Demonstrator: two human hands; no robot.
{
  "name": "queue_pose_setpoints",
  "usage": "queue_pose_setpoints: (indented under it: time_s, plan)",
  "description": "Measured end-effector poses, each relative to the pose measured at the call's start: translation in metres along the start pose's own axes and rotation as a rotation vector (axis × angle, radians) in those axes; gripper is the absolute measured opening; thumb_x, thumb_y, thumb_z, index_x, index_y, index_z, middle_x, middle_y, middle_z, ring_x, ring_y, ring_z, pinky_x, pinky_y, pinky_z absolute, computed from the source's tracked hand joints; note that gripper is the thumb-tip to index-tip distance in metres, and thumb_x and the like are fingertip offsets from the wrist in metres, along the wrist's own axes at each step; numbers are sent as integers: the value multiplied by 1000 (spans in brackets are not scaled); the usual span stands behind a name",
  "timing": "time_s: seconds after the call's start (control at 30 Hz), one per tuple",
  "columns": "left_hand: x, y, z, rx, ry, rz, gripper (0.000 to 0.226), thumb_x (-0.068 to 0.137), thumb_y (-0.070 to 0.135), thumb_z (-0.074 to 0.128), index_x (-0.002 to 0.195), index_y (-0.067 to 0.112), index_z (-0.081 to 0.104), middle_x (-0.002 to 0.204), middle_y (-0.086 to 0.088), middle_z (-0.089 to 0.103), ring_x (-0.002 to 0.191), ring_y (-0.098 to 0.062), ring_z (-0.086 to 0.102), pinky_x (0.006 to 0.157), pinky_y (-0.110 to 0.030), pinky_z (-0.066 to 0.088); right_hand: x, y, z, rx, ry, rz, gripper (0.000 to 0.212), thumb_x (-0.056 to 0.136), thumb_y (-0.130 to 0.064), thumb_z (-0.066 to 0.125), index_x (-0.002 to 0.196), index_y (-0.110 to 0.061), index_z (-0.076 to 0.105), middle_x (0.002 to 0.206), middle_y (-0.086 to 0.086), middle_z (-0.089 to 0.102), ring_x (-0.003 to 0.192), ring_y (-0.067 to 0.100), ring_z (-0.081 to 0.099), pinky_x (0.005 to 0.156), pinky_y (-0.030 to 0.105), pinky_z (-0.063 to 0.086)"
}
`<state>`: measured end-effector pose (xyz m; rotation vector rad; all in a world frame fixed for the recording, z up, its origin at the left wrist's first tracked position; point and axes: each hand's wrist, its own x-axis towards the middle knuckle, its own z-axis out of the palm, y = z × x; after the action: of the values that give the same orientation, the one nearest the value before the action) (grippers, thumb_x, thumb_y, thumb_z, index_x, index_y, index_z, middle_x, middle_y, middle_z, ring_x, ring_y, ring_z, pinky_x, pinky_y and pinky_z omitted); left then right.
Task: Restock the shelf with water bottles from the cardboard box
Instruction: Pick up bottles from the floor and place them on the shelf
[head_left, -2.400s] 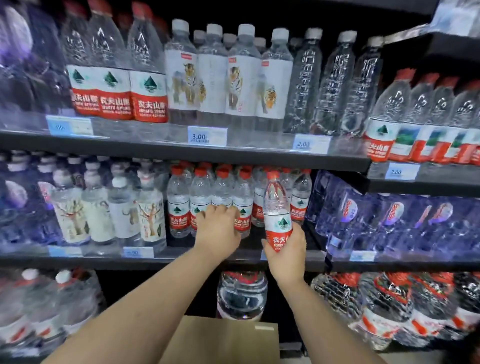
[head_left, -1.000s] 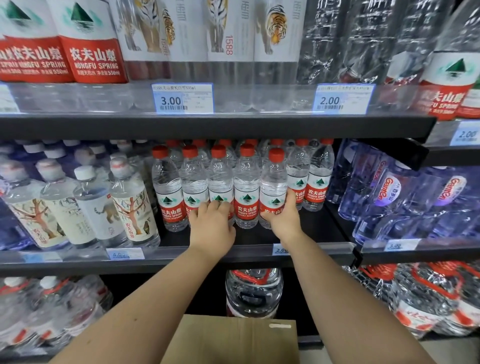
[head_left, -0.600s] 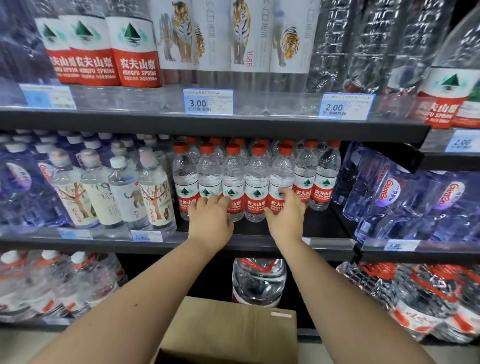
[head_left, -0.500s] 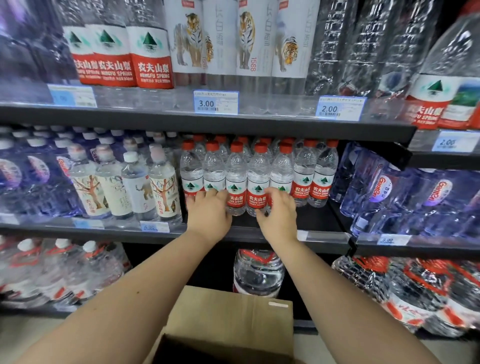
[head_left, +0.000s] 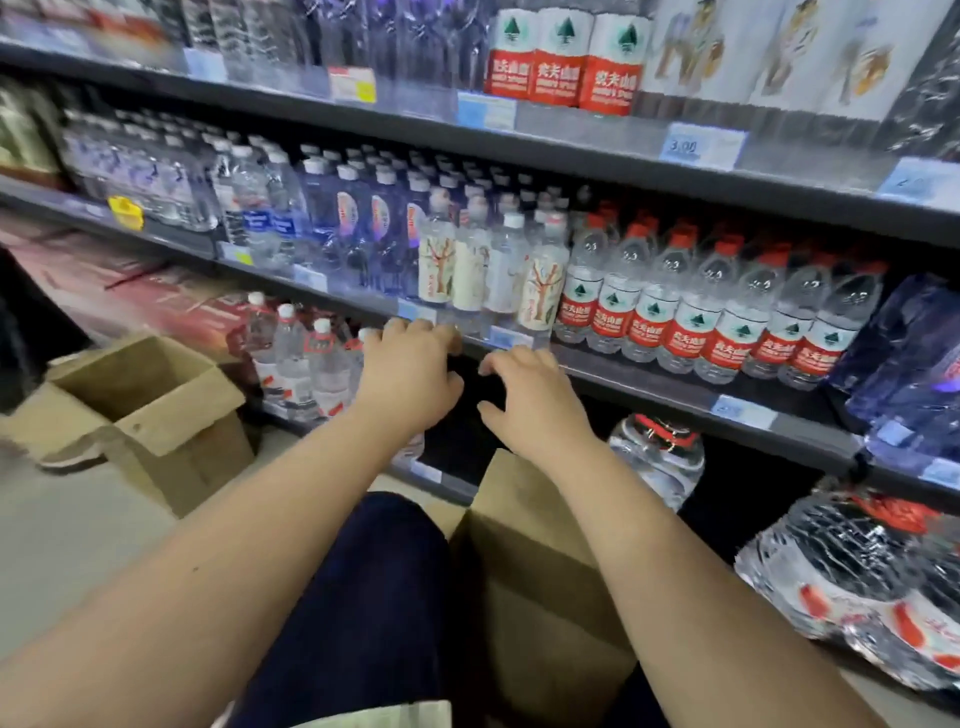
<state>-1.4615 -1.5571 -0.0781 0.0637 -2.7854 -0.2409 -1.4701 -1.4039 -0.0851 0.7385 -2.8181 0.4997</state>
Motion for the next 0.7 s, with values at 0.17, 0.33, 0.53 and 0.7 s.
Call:
queue_pose_setpoints:
  time_s: [0.17, 0.33, 0.53, 0.7]
  plan:
    - [-54, -110, 4, -49, -17, -225, 31, 81, 33, 61, 112, 26, 59, 115, -3, 61, 113, -32, 49, 90, -43, 37, 16, -82, 65, 1, -88, -130, 35, 88, -26, 62, 121, -16, 55, 121, 6, 54, 114, 30, 44, 93, 41, 43]
    - [-105, -213, 26, -58, -11, -489, 33, 79, 25, 60, 112, 24, 62, 112, -11, 62, 109, -37, 50, 90, -42, 42, 45, -150, 138, -2, -248, -244, 40, 83, -20, 66, 121, -16, 56, 121, 8, 54, 118, 31, 42, 92, 39, 39]
    - [-166, -309, 79, -72, -138, -725, 36, 79, 26, 62, 114, 24, 60, 116, -8, 62, 112, -33, 50, 92, -43, 39, 70, -216, 238, -6, -427, -252, 40, 85, -25, 65, 122, -18, 54, 125, 8, 54, 121, 32, 44, 94, 38, 42]
    - [-212, -348, 139, -70, -328, -903, 40, 81, 29, 63, 120, 27, 58, 127, -6, 56, 121, -30, 47, 97, -42, 36, 60, -234, 332, 62, -613, -160, 35, 87, -25, 65, 119, -18, 56, 125, 7, 55, 119, 29, 45, 93, 36, 42]
